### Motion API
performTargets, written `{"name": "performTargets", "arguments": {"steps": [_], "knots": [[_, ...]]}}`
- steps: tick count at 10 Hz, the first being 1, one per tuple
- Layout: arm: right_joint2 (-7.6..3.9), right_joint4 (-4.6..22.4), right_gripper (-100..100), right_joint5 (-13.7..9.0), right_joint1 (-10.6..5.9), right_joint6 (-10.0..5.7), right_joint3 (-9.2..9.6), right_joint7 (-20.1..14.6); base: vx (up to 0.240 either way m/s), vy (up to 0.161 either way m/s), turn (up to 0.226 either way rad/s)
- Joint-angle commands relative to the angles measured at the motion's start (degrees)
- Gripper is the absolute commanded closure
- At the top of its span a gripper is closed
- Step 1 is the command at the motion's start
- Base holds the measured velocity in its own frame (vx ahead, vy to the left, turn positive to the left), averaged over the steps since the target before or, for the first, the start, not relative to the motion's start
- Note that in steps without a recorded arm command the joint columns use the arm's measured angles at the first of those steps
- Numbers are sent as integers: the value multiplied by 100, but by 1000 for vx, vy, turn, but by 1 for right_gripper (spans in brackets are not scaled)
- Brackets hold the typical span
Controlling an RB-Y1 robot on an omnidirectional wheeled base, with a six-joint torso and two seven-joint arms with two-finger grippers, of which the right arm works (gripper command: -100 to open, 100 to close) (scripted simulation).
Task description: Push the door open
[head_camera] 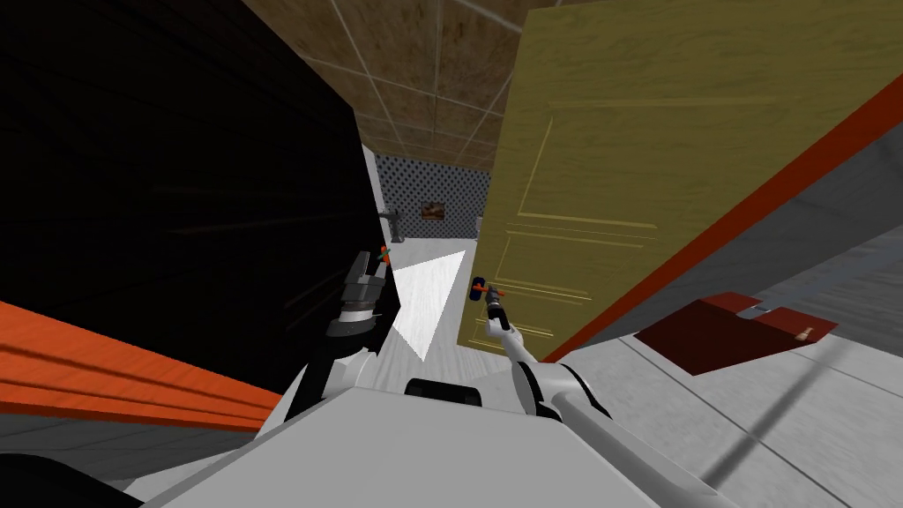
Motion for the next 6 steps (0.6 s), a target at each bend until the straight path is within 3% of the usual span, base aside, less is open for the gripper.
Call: {"name": "performTargets", "arguments": {"steps": [1,4,6], "knots": [[-99,-103,100,-48,50,74,-113,41,102,94,-41],[-172,-100,100,-119,71,73,-269,101,161,142,-86],[-209,-99,100,-158,82,73,-353,133,111,74,-37]]}}
